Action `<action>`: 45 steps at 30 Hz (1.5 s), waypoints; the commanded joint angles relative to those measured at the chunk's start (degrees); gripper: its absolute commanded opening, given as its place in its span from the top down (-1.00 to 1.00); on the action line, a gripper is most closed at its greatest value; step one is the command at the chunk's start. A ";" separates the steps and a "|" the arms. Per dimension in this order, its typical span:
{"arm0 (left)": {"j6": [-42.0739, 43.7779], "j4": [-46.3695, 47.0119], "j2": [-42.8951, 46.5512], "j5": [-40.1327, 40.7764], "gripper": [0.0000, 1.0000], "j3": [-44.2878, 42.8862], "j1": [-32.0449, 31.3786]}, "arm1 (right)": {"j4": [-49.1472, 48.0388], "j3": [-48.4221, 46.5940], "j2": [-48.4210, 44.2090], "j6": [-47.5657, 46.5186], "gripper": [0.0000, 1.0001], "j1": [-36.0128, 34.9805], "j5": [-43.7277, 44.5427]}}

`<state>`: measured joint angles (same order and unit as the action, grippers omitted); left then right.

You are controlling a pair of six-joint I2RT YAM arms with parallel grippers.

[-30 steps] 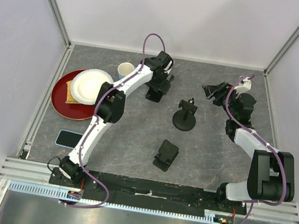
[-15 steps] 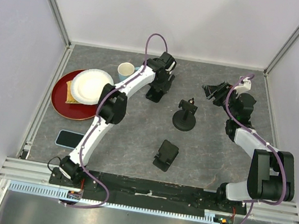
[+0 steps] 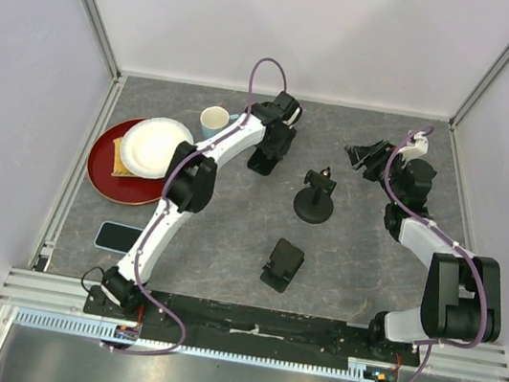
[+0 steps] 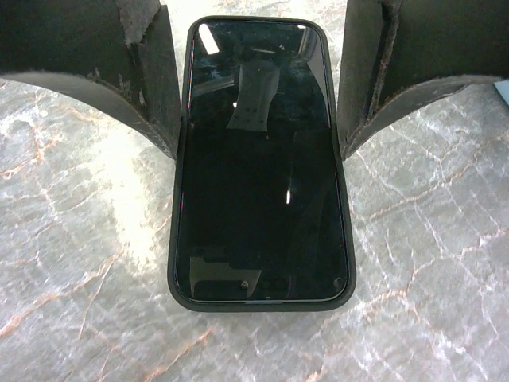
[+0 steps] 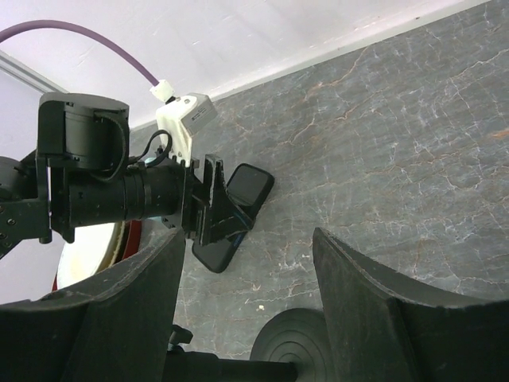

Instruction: Place the phone on the phone stand

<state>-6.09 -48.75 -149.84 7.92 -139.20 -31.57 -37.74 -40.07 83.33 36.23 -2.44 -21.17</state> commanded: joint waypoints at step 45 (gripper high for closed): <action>-12.28 48.49 82.43 -20.48 0.96 82.06 -0.07 | 14.82 -4.47 -8.87 -2.73 -0.49 1.03 1.38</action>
<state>-17.50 -9.26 -69.84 -6.59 -58.46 -31.27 -32.69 -40.25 82.19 35.97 -1.58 -23.51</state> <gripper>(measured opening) 0.739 0.745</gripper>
